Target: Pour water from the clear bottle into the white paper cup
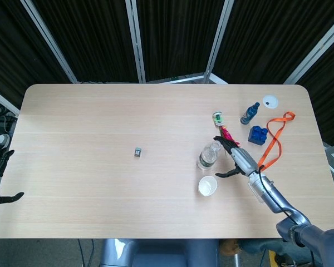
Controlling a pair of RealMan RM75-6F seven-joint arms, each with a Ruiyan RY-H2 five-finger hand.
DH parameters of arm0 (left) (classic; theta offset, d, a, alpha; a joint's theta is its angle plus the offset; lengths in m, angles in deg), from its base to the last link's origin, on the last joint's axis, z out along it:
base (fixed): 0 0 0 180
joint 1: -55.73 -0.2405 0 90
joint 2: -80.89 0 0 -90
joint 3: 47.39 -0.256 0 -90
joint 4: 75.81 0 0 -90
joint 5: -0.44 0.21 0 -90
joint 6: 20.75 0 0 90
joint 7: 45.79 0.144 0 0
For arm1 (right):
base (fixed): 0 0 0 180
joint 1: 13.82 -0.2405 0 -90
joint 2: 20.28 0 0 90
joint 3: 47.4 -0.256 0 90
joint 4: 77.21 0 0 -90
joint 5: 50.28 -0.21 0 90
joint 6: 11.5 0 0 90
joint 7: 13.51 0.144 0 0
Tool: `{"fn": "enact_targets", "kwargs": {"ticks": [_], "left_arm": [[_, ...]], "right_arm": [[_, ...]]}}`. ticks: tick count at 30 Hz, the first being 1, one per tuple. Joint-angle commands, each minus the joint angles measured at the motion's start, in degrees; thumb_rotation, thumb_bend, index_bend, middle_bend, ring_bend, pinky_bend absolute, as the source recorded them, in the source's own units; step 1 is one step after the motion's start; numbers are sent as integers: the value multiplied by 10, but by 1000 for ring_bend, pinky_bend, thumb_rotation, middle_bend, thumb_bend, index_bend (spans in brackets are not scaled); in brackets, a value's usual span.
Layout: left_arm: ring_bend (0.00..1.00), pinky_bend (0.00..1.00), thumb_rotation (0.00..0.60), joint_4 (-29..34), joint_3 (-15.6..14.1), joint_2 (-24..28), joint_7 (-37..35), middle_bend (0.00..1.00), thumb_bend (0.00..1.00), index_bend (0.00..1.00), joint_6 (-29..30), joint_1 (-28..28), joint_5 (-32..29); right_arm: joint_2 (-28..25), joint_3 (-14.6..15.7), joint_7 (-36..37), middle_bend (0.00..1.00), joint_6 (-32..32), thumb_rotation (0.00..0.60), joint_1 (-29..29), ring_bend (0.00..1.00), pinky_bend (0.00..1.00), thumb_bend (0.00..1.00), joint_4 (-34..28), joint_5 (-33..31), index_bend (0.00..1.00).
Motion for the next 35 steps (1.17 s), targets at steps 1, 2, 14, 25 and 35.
{"fn": "enact_targets", "kwargs": {"ticks": [1,2,14,25,35], "left_arm": [[0,0,600,3,-2,6,-11,0,0,0,8,-5,11],[0,0,600,4,-2,7,-14,0,0,0,10,-7,15],[0,0,600,1,-7,14,-45,0,0,0,36,-20,58],[0,0,600,-21,-9,-2,-48,0,0,0,63,-28,100],[0,0,600,-37,-5,-17,-40,0,0,0,79,-33,104]], "right_arm": [[-30,-1,-70,0,36,600,35,0,0,0,-15,-14,0],[-36,-2,-89,0,43,600,43,0,0,0,-16,-18,0],[-127,-31,-278,0,159,600,165,0,0,0,-131,-99,0],[-214,-45,-430,0,242,600,235,0,0,0,-332,-134,0],[-250,-45,-499,0,307,600,278,0,0,0,-446,-118,0]]}}
